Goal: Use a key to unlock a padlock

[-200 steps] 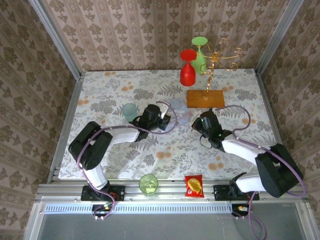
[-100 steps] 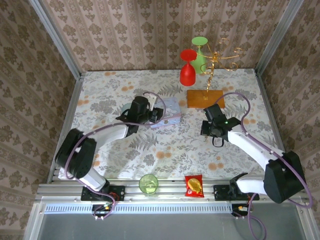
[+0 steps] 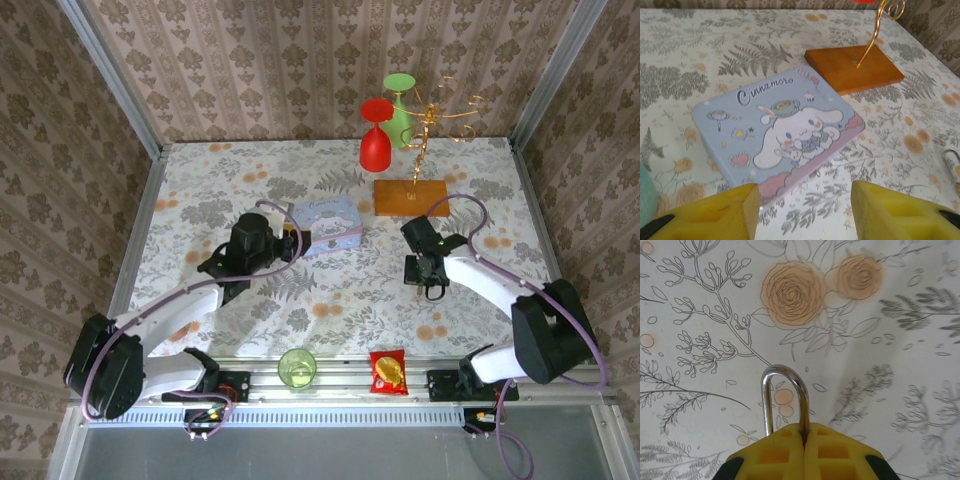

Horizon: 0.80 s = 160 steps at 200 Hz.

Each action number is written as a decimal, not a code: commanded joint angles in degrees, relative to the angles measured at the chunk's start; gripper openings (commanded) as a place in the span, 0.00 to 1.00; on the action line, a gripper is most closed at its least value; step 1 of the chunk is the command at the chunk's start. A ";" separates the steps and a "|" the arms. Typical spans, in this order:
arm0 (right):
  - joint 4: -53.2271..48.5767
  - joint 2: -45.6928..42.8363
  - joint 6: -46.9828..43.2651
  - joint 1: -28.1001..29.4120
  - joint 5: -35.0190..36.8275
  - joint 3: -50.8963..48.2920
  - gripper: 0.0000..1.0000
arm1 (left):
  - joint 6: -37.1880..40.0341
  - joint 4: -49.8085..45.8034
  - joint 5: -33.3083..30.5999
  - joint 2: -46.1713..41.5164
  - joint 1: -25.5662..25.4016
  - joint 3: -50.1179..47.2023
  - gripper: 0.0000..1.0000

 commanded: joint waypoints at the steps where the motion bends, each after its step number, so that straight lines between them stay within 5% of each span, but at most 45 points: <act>1: 6.15 3.30 2.11 0.79 -1.87 -0.29 0.00 | -2.63 -1.72 1.18 -2.65 -0.06 -1.85 0.51; 80: 10.93 9.40 3.71 3.69 -1.76 -0.33 0.00 | -4.77 -2.15 0.40 -4.89 -0.26 -4.64 0.51; 110: 10.84 8.60 2.89 4.03 -1.03 -1.26 0.18 | -4.16 -5.98 -1.78 -4.14 -0.92 -3.34 0.55; 142: 10.22 5.00 1.36 4.13 0.47 -1.38 0.21 | -3.69 -8.14 -3.50 -7.32 -1.42 -2.37 0.58; 160: 9.73 2.06 0.07 4.13 2.40 -0.27 0.31 | -1.35 -12.54 -5.22 -9.98 -1.21 0.84 0.62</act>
